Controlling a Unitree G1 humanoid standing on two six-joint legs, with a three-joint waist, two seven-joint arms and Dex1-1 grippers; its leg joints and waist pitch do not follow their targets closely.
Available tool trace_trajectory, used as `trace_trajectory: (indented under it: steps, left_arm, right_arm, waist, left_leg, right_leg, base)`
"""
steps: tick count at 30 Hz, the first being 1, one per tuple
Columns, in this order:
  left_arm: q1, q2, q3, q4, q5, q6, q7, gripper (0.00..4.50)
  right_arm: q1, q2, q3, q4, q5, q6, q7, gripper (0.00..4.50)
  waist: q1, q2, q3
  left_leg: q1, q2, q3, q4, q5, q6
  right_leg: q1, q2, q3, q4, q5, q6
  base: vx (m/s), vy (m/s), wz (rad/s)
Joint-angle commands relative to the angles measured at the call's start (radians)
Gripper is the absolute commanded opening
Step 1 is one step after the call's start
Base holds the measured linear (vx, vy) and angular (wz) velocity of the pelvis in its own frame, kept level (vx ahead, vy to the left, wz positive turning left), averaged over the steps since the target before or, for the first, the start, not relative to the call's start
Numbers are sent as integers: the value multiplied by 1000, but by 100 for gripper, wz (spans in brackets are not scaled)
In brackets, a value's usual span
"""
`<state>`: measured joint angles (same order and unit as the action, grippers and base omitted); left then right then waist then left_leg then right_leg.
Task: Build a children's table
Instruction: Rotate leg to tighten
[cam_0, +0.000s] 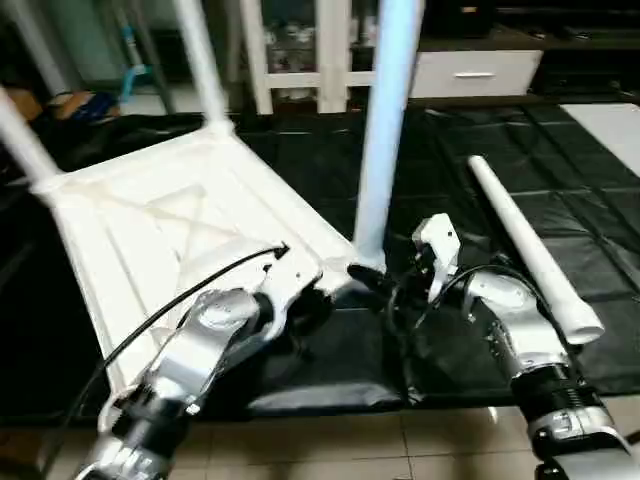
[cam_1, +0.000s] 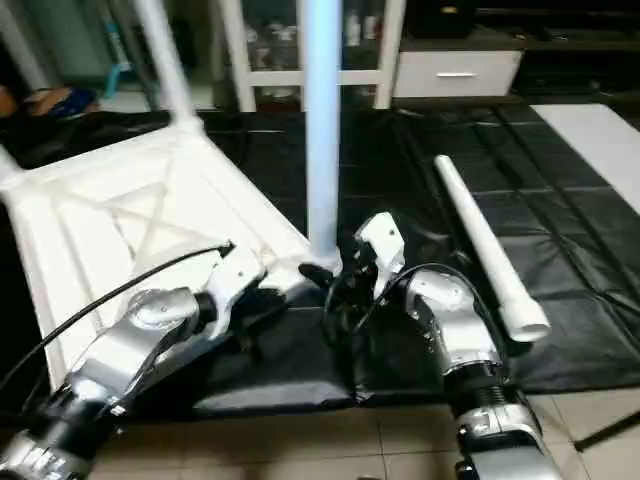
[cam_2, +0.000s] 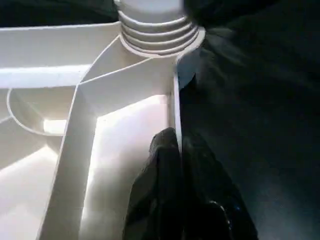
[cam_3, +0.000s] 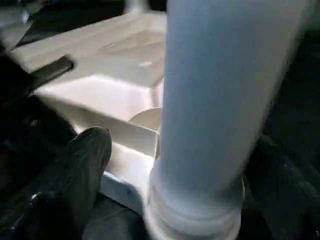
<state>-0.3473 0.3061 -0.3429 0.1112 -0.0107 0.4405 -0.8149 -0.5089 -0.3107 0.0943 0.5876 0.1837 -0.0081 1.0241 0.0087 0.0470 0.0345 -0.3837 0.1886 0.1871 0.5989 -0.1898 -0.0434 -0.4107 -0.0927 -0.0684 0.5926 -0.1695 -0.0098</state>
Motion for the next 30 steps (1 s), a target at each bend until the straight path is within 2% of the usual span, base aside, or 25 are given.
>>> trace_trajectory:
  steps: [1,2,4,7,8,10,16,22,24,26,30]
  left_arm:
    - [33,1,-86,-5,-30,11,-82,0]
    - [39,9,-89,-18,-37,14,-98,0]
    - [52,24,-94,-42,-45,17,-130,0]
    - [58,34,-96,-55,-50,20,-145,0]
    - [61,40,-95,-64,-53,23,-152,0]
    - [62,46,-93,-69,-55,24,-155,0]
    - [64,56,-89,-81,-56,32,-161,0]
    - [65,62,-90,-85,-54,35,-166,0]
    - [66,64,-91,-86,-55,36,-168,0]
    - [66,65,-92,-86,-55,36,-169,0]
    - [66,67,-95,-86,-54,38,-174,0]
  right_arm:
    - [-17,-21,17,-39,-10,10,54,427]
    - [-17,-36,22,-40,-14,13,75,427]
    - [-18,-71,42,-39,-14,26,128,427]
    - [-17,-92,57,-36,-15,30,170,427]
    - [-15,-110,70,-32,-18,34,206,427]
    - [-12,-127,82,-27,-23,34,238,427]
    - [-16,-158,91,-10,-27,36,297,427]
    - [-20,-167,92,4,-22,35,308,384]
    - [-21,-159,84,12,-20,32,303,352]
    - [-21,-157,81,12,-18,36,306,347]
    - [-17,-155,79,11,-15,41,313,301]
  waist:
    - [4,-10,-53]
    - [9,-12,-50]
    - [16,-13,-49]
    - [16,-14,-46]
    - [16,-18,-46]
    - [18,-19,-46]
    - [20,-19,-51]
    - [24,-16,-56]
    - [23,-16,-55]
    - [23,-16,-54]
    - [23,-15,-54]
  left_leg:
    - [26,45,-8,-72,-241,95]
    - [30,46,-4,-74,-267,80]
    - [30,47,-3,-78,-285,62]
    - [29,44,-4,-80,-324,40]
    - [26,43,-5,-81,-327,40]
    - [25,43,-6,-81,-321,40]
    - [20,43,-6,-76,-269,58]
    - [18,43,-4,-70,-200,87]
    - [16,42,-4,-69,-205,89]
    - [18,43,-4,-70,-219,84]
    - [20,43,-5,-71,-237,74]
  right_leg:
    - [39,-43,37,-69,-209,-253]
    - [35,-41,40,-73,-241,-245]
    - [37,-42,42,-74,-276,-226]
    - [35,-42,43,-79,-337,-199]
    - [36,-43,44,-81,-349,-190]
    - [36,-45,46,-82,-359,-185]
    - [41,-45,44,-75,-300,-201]
    - [46,-43,43,-64,-200,-235]
    - [47,-43,42,-64,-205,-239]
    - [47,-43,41,-66,-226,-234]
    - [45,-43,42,-68,-244,-229]
  base:
    - [0,0,0]
    - [0,0,0]
    - [0,0,0]
    - [0,0,0]
    - [0,0,0]
    - [0,0,0]
    - [0,0,0]
    - [0,0,0]
    - [0,0,0]
    - [0,0,0]
    - [0,0,0]
